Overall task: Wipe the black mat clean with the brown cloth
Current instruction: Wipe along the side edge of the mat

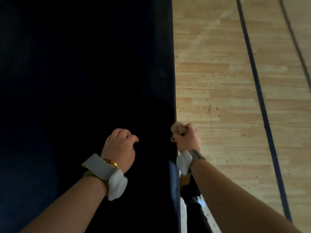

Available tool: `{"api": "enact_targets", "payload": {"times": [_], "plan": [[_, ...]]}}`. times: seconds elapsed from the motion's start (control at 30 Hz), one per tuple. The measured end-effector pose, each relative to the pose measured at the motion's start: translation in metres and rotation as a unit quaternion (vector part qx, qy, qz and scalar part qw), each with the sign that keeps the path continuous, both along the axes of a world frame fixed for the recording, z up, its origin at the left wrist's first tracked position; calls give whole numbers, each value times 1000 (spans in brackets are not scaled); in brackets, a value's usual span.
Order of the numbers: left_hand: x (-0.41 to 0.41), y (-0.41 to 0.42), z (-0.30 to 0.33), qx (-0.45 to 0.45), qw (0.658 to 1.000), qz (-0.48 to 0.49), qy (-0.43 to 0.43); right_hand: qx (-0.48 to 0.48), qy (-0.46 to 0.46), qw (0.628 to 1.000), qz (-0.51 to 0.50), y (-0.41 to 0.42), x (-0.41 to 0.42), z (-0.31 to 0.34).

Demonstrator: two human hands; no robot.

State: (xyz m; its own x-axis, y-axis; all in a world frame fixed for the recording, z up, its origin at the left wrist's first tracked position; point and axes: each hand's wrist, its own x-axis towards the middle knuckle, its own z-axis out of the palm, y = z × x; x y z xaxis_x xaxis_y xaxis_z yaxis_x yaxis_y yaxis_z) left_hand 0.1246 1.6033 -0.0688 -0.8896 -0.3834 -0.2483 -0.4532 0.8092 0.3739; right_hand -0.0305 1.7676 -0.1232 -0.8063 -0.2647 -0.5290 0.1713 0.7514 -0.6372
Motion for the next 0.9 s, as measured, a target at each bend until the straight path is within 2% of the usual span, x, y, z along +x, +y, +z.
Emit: {"api": "enact_targets", "payload": {"times": [0.1,0.2,0.43,0.5,0.57,0.73,0.9], "plan": [[6,-2,1,9,1000,-5,-14,14,36,999,-36,-24,-10,-5],[11,0,2,24,999,-17,-35,56,47,997,0,-15,2,-5],[26,16,10,22,998,-34,-44,114,-22,993,21,62,81,-10],[34,17,13,14,998,-38,-50,89,-12,996,-4,52,76,-7],[43,15,15,10,999,-36,-27,56,36,997,-31,32,63,-6],[64,5,21,-11,999,-42,-32,56,83,993,-67,12,72,-15],[81,6,18,-21,997,-64,-37,55,31,997,-34,66,112,-5]]}}
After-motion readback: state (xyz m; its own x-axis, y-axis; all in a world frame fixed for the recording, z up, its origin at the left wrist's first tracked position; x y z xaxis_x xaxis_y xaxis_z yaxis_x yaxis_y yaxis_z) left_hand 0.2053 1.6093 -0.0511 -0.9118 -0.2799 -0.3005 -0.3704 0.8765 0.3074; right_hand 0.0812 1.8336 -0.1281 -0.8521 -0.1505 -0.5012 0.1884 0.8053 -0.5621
